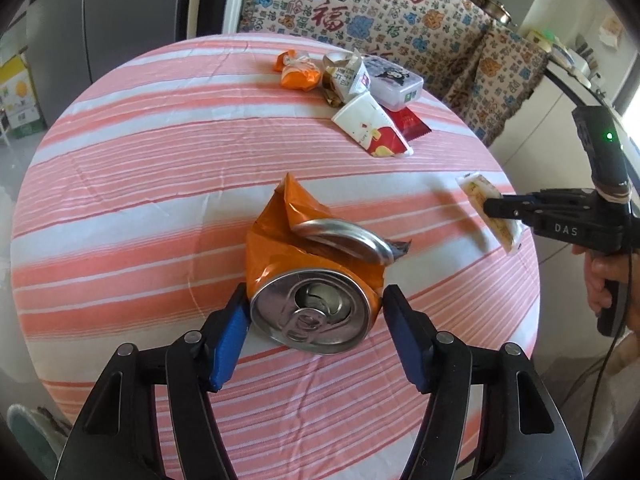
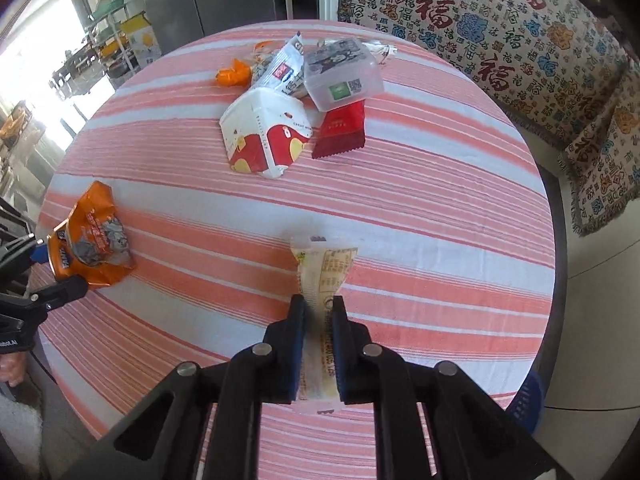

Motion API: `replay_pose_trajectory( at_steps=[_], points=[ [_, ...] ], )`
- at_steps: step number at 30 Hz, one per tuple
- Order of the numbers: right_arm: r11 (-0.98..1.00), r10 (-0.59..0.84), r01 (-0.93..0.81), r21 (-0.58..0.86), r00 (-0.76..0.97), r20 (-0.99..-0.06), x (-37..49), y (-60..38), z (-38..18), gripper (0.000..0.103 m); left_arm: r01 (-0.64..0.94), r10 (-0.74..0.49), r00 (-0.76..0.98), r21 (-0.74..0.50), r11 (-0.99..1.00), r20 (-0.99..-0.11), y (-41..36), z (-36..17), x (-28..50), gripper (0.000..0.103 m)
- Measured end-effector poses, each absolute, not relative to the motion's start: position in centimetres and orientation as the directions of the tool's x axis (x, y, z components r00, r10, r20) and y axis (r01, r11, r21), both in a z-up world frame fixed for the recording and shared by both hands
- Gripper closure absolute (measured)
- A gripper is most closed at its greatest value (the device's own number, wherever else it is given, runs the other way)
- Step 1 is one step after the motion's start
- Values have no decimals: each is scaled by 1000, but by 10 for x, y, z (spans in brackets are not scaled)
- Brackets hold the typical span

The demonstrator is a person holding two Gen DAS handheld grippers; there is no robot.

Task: Collect trash
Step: 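Close the left tool on the crushed can while the right tool grasps the cream snack wrapper, then lift the crushed can and cream wrapper and carry both to the wastebasket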

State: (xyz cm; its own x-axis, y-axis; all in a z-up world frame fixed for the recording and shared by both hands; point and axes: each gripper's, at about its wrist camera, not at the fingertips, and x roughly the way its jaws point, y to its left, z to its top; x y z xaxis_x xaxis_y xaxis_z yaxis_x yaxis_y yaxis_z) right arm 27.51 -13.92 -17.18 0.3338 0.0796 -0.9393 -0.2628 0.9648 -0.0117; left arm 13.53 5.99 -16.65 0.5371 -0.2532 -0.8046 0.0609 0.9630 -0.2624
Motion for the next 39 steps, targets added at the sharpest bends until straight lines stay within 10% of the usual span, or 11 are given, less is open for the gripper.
replay_pose_trajectory(
  at_steps=[28,30,39],
  points=[
    [976,185,-182,123,375,-909,218,-183,-152,90,79,-260,518,-257,963,-815,35,-160,139,25],
    [975,187,-185,124,378,-907,217,-181,-151,90,63,-268,504,-274,960,-821,39,-163,140,40],
    [974,195,-183,130,405,-893,210,-185,-137,90,36,-322,539,-361,932,-778,41,-160,137,44]
  ],
)
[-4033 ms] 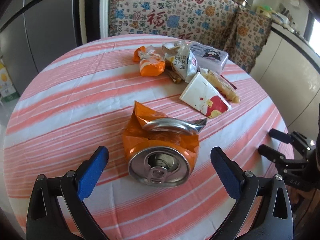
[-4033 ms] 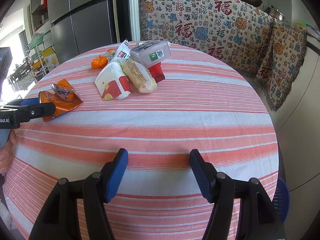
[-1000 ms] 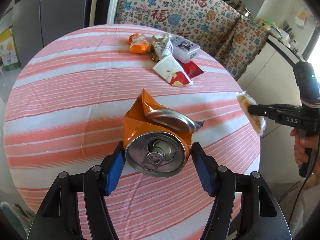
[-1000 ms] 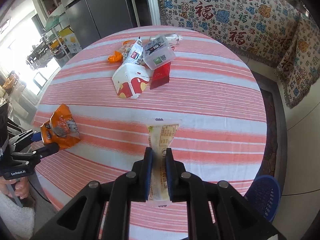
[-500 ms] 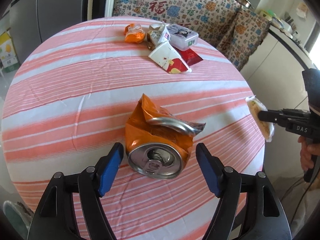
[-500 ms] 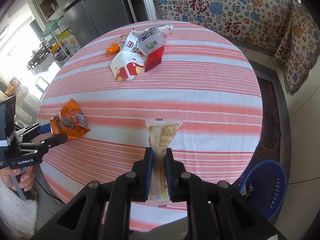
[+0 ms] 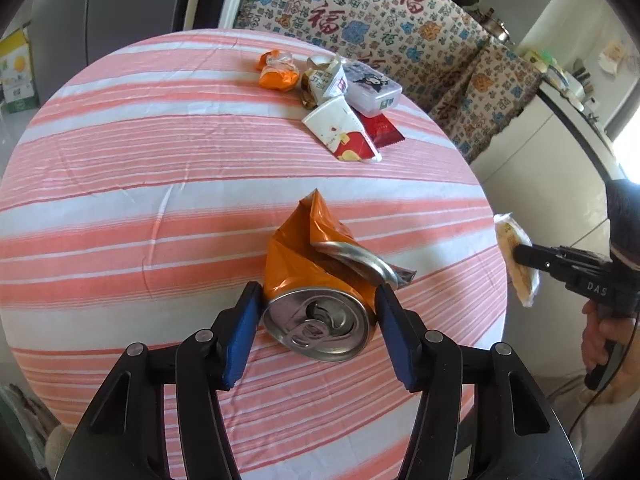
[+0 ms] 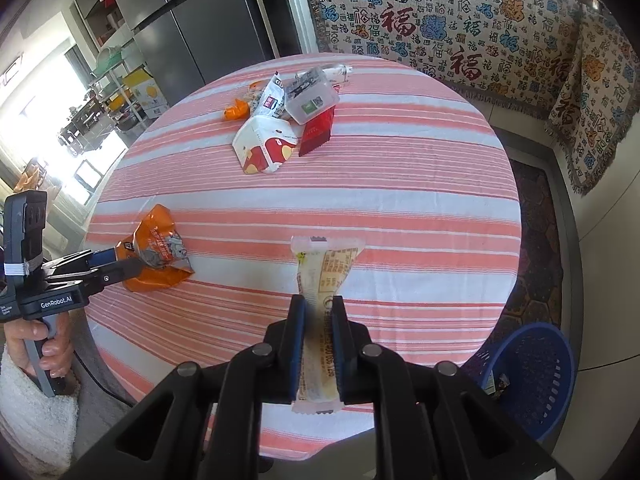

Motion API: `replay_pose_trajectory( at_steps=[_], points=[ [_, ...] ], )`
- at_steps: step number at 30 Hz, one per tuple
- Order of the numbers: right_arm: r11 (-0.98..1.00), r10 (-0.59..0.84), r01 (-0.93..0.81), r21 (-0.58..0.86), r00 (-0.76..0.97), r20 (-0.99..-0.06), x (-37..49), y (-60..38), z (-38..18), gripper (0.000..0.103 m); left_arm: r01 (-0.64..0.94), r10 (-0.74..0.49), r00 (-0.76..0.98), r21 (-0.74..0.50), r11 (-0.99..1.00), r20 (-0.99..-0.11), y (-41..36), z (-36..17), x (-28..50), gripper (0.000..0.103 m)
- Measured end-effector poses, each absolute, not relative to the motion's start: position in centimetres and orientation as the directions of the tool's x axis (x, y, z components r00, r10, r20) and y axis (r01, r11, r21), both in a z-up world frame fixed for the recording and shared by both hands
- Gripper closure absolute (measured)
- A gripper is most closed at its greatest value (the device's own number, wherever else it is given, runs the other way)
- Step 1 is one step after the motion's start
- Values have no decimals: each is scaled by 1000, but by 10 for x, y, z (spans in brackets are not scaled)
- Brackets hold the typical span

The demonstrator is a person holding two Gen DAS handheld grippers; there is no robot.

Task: Collect trash
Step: 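Lift the crushed can and cream wrapper and carry both to the wastebasket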

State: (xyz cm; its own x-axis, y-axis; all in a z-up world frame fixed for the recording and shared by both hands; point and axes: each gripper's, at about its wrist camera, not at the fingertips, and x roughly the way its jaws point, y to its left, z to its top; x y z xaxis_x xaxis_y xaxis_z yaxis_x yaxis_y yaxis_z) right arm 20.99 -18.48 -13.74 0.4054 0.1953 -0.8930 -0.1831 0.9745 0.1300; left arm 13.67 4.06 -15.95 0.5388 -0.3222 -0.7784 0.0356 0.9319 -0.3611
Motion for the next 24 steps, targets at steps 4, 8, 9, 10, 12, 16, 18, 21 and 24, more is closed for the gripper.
replay_pose_trajectory(
  at_steps=[4,8,9,10,12,16,18,21,24],
  points=[
    [972,215,-181,153,405,-889,207,-188,-135,90,23,-329,566,-384,923,-756,35,-148,139,44],
    [971,221,-175,162,409,-885,206,-193,-135,90,25,-333,589,-395,918,-737,24,-135,143,44],
    [971,226,-170,170,410,-884,206,-195,-135,90,29,-333,593,-394,919,-733,18,-131,145,44],
    [970,233,-165,180,410,-882,206,-198,-135,90,36,-332,597,-389,920,-730,13,-128,147,44],
    [969,239,-151,193,415,-878,206,-205,-134,90,57,-335,600,-379,924,-726,-2,-121,151,44],
    [971,238,-114,209,439,-866,204,-229,-126,90,116,-368,592,-375,920,-717,-40,-109,160,44],
    [973,228,-87,212,457,-860,200,-248,-121,90,153,-388,581,-373,915,-715,-63,-105,165,44],
    [977,199,-34,208,482,-853,191,-285,-111,90,215,-430,556,-376,901,-712,-104,-99,175,44],
    [980,151,35,195,503,-851,179,-333,-104,90,284,-469,532,-373,883,-705,-152,-92,183,45]
  ],
)
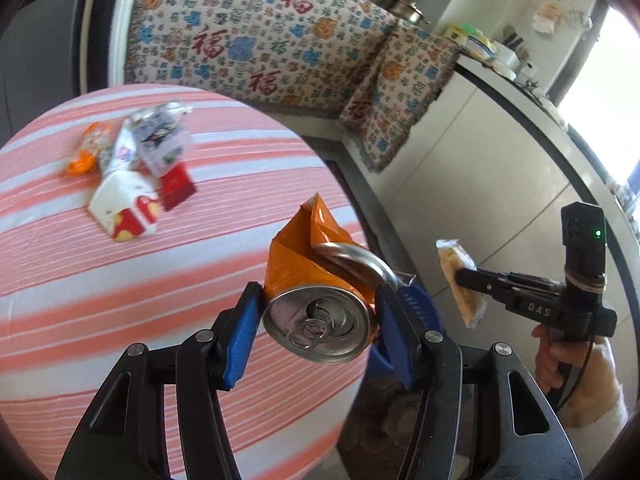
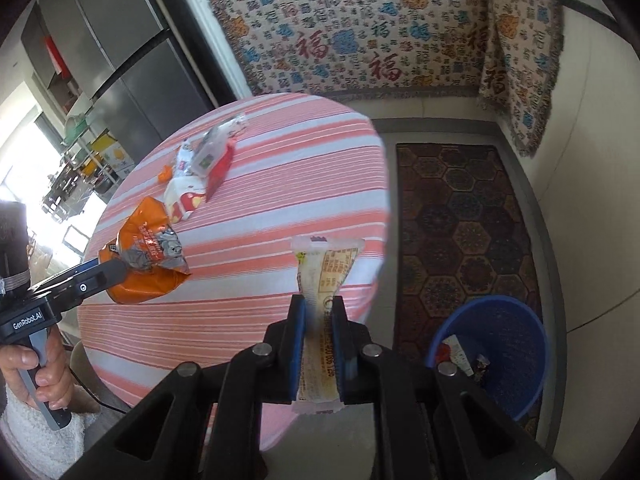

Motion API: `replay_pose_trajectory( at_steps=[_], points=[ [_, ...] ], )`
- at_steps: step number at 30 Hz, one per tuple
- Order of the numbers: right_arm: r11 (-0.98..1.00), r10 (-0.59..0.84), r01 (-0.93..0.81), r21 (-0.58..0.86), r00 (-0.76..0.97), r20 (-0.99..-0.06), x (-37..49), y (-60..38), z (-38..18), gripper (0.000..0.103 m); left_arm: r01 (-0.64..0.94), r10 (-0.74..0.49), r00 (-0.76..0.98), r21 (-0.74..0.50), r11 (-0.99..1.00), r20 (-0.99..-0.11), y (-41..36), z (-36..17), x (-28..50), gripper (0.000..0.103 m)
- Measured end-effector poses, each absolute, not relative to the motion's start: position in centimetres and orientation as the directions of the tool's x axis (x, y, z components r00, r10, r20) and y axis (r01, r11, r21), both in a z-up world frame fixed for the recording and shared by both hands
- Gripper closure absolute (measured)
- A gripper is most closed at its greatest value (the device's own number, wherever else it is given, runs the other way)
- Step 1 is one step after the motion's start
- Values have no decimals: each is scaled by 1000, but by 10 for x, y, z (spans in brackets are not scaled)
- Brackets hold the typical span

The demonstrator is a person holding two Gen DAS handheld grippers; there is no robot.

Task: Collect trash
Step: 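Lift the crushed can and cream wrapper and carry both to the wastebasket, then open the left tool over the wastebasket while the right tool releases the wrapper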

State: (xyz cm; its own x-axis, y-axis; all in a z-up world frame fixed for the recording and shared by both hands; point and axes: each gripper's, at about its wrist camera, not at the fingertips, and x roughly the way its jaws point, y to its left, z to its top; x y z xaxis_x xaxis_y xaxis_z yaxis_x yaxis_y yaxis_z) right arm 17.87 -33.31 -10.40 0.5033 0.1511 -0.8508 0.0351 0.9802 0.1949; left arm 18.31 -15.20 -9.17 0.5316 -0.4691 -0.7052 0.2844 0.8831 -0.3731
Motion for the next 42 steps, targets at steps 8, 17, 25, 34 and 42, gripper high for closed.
replay_pose_trajectory(
  at_steps=[8,17,25,34,42],
  points=[
    [947,17,264,180,520,-854,137,-463,-112,90,433,-553,434,-374,820,-711,-289,-100,202,45],
    [884,-31,415,213,508,-861,116,-541,-159,90,502,-563,343,-360,787,-752,-387,-140,215,45],
    [841,-7,470,267,504,-864,111,-572,-187,90,545,-525,307,-306,781,-794,-427,-170,216,45],
    [815,-16,503,288,516,-857,112,-586,-193,85,599,-501,271,-263,756,-822,-467,-204,219,33],
    [798,-67,532,281,543,-837,108,-592,-183,46,578,-505,310,-262,773,-806,-456,-195,213,14]
  ],
)
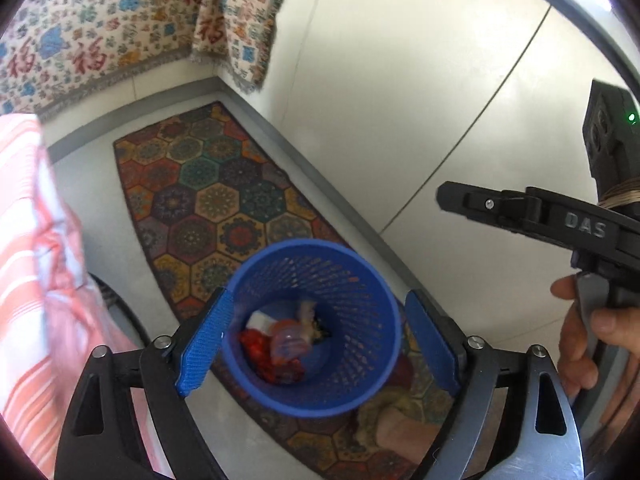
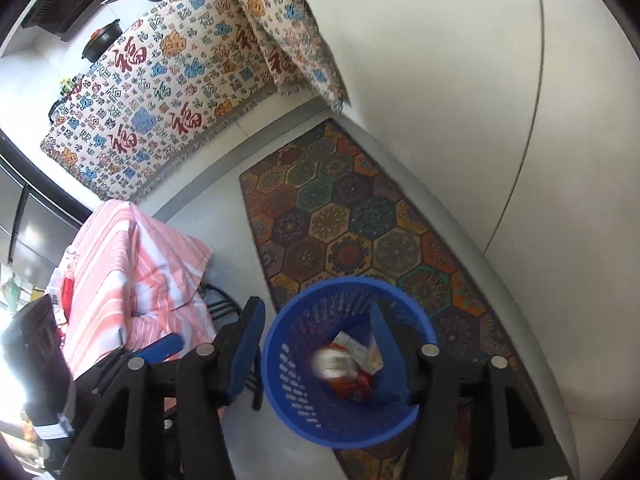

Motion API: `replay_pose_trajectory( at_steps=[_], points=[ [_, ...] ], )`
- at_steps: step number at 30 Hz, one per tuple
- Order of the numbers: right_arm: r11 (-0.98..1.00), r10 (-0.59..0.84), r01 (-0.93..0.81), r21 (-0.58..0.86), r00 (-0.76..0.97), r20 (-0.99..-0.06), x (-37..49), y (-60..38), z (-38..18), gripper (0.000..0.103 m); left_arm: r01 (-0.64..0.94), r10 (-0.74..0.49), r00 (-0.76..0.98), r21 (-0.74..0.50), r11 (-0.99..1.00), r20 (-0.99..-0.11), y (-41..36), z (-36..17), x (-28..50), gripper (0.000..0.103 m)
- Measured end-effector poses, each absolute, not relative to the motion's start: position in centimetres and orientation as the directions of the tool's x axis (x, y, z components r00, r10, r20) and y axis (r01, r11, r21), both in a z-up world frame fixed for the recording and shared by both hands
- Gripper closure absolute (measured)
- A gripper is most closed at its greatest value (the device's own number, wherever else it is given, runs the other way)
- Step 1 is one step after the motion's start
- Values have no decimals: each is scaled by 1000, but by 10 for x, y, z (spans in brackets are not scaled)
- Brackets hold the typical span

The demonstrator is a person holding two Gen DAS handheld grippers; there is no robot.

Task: Collect trash
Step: 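Open the left tool over the wastebasket while the right tool releases the wrapper, then move both tools back over the table toward the remaining trash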

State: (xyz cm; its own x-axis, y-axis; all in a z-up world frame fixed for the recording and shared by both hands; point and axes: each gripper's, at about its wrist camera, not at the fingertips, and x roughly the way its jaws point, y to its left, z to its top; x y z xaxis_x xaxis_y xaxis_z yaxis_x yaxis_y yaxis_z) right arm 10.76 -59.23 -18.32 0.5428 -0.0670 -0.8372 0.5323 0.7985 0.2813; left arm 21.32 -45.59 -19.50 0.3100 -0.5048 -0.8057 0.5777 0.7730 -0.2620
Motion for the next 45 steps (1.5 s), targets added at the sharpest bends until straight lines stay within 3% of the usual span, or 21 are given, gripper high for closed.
replay_pose_trajectory(
  at_steps=[4,8,18,21,26,31,45],
  points=[
    [816,-158,539,206,552,-819,105,-581,-167,46,569,-512,381,-242,786,-770,-422,-168,194,10],
    [834,-236,537,126,555,-798,107,-561,-155,35,535,-480,473,-192,823,-739,-368,-149,169,5],
    [916,-303,397,-61,585,-752,128,-464,-152,35,291,-204,610,-24,957,-766,-189,-161,142,5],
    [945,-259,320,-70,599,-758,136,-409,-149,35,179,-99,625,20,984,-774,-136,-170,146,5],
    [993,-43,117,33,597,-801,160,-294,-159,30,29,14,625,42,999,-780,-66,-180,163,5],
    [999,43,-5,48,539,-841,203,-201,-180,30,-48,46,600,21,999,-799,-26,-189,186,5],
    [996,-80,75,-45,570,-818,265,-149,-205,22,-75,49,588,7,997,-808,-14,-195,200,0]
  ],
)
